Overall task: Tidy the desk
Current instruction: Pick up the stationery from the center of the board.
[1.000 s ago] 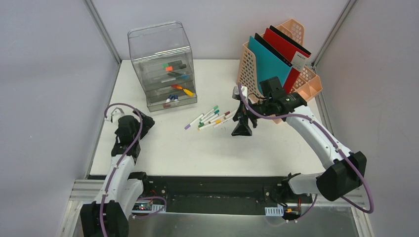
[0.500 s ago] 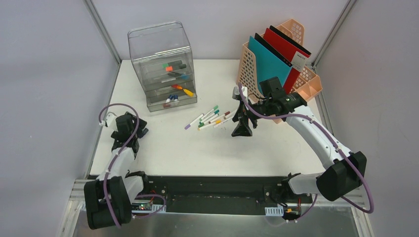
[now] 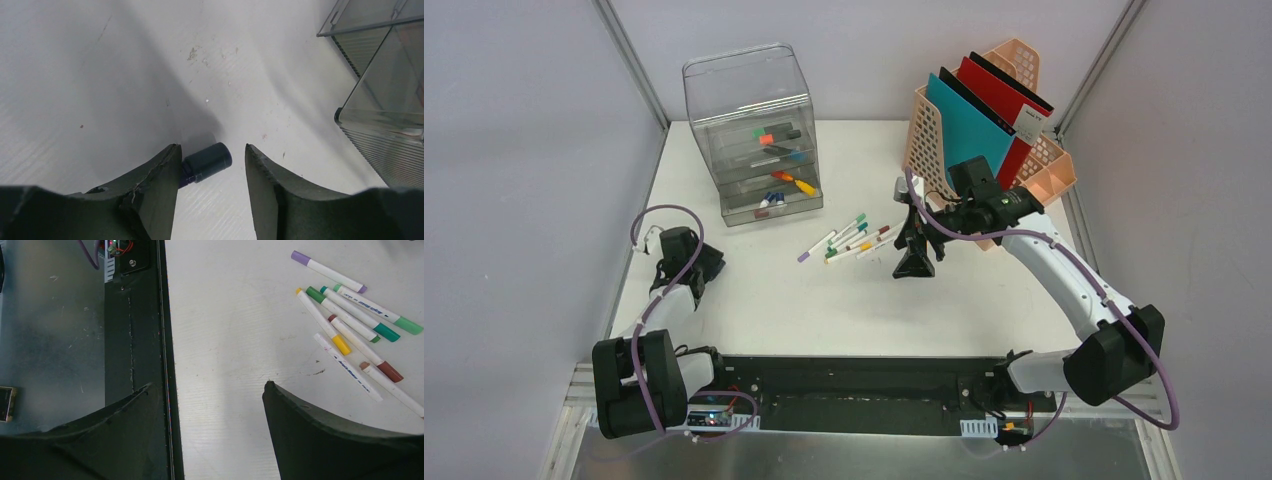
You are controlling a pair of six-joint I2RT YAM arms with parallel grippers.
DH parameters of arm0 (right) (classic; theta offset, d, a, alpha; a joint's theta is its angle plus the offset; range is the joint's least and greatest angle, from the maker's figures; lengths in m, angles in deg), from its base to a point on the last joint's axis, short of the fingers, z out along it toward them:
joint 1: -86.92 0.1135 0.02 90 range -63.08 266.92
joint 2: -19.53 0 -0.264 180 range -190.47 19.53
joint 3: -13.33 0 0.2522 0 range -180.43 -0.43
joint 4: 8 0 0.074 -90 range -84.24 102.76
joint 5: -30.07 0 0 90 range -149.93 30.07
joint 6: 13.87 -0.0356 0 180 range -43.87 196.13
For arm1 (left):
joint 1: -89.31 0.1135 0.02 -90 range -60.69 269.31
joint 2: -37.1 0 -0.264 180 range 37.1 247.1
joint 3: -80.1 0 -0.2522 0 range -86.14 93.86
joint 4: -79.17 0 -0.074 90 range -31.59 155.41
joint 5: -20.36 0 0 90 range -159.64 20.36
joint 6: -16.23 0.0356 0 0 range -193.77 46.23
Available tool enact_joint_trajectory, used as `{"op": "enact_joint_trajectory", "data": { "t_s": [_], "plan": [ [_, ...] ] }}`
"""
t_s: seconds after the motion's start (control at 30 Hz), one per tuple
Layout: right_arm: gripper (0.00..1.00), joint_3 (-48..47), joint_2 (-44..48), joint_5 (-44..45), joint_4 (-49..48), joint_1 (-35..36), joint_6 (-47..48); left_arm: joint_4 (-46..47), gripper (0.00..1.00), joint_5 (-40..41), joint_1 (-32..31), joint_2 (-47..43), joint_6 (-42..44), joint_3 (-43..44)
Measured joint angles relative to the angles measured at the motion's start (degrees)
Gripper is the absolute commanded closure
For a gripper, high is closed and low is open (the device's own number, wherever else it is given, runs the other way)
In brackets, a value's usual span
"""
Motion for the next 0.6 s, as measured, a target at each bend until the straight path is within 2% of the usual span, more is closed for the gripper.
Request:
{"op": "enact_joint_trajectory", "data": {
  "t_s": [0.37,0.6],
  "plan": [
    [0.2,0.0,-0.44,-0.09,0.39,0.0,0.02,-5.2,0.51,-6.82,0.0,-3.43,-0.7,0.17],
    [0.2,0.0,-0.46,-0.33,0.61,0.0,0.04,-9.07,0.52,-7.19,0.0,-4.39,-1.29,0.17]
  ]
}}
